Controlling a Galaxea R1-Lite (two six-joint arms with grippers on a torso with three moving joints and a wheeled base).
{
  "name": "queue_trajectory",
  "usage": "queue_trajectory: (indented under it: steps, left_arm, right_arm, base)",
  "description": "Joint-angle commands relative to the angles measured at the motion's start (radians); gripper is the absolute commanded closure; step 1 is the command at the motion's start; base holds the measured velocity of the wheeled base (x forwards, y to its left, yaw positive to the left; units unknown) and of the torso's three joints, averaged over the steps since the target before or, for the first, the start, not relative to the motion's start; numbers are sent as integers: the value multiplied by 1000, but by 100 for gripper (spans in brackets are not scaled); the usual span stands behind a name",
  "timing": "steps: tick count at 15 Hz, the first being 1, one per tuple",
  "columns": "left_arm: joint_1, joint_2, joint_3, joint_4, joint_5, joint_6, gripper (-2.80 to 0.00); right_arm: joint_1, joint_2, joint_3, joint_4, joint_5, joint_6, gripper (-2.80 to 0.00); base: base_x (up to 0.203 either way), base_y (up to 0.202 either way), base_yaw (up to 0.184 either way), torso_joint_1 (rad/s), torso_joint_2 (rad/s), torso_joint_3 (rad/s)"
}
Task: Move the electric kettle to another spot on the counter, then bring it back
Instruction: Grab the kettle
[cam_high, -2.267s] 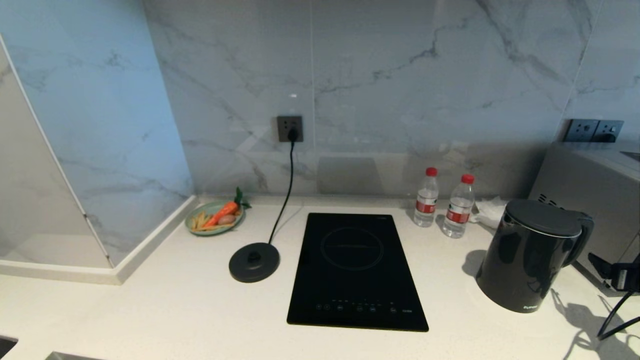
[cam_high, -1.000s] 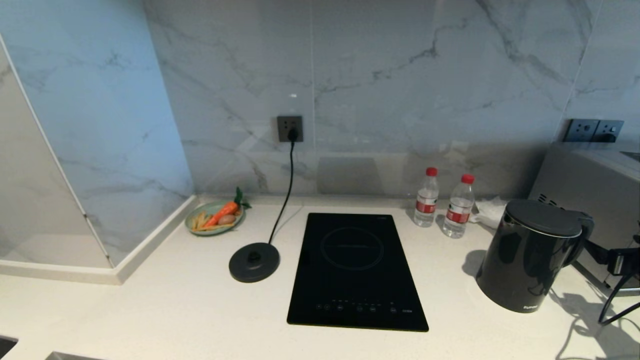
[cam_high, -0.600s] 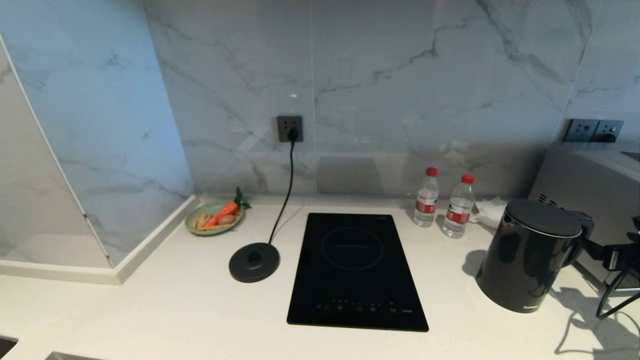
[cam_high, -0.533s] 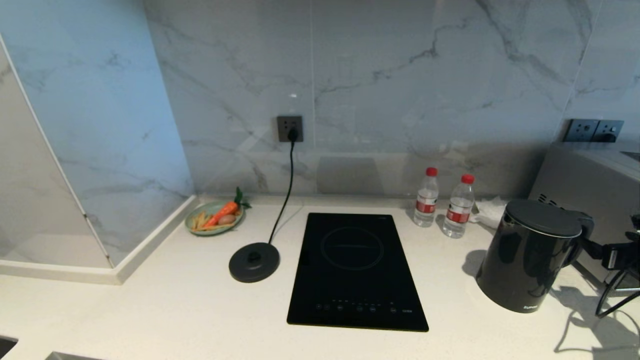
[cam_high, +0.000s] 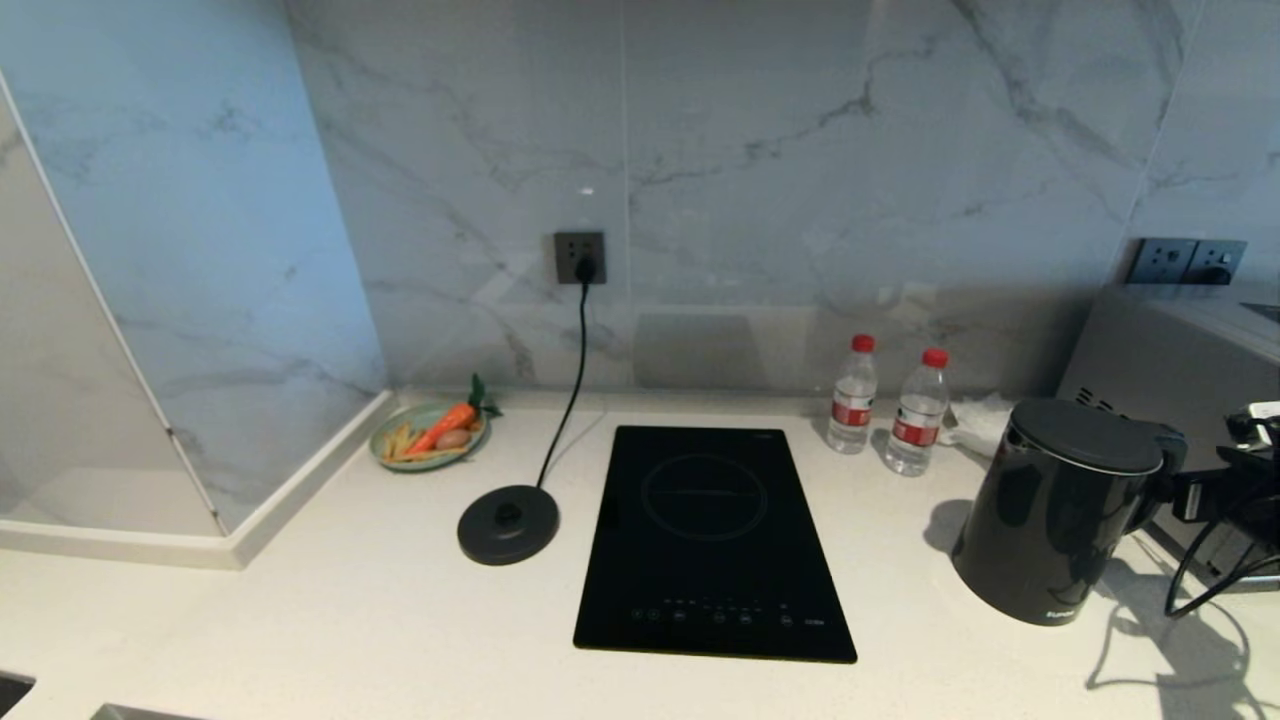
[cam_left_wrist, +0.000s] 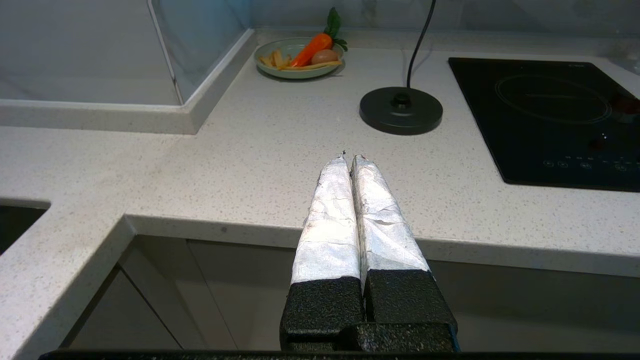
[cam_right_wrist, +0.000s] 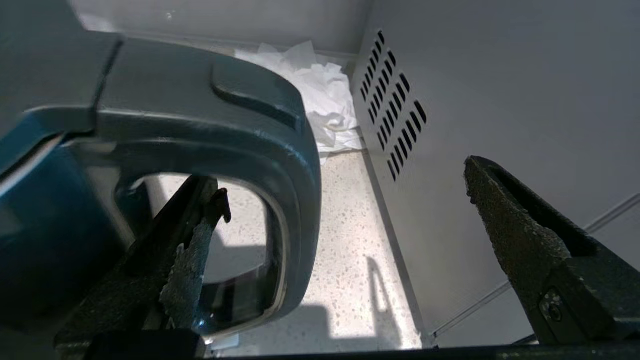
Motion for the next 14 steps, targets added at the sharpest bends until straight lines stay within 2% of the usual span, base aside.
queue_trajectory:
  steps: [1,5,14]
  left_arm:
    - [0,0,0,1,1,0,0]
    - [0,0,0,0,1,0,0]
    - [0,0,0,0,1,0,0]
  right_arm:
    - [18,11,-34,16,-3,-3,-280]
    - [24,11,-91,82,-3,-4,-280]
    - [32,3,-70,79,11,-9,-280]
  base:
    - [0,0,0,0,0,0]
    - [0,0,0,0,0,0]
    - [0,0,0,0,0,0]
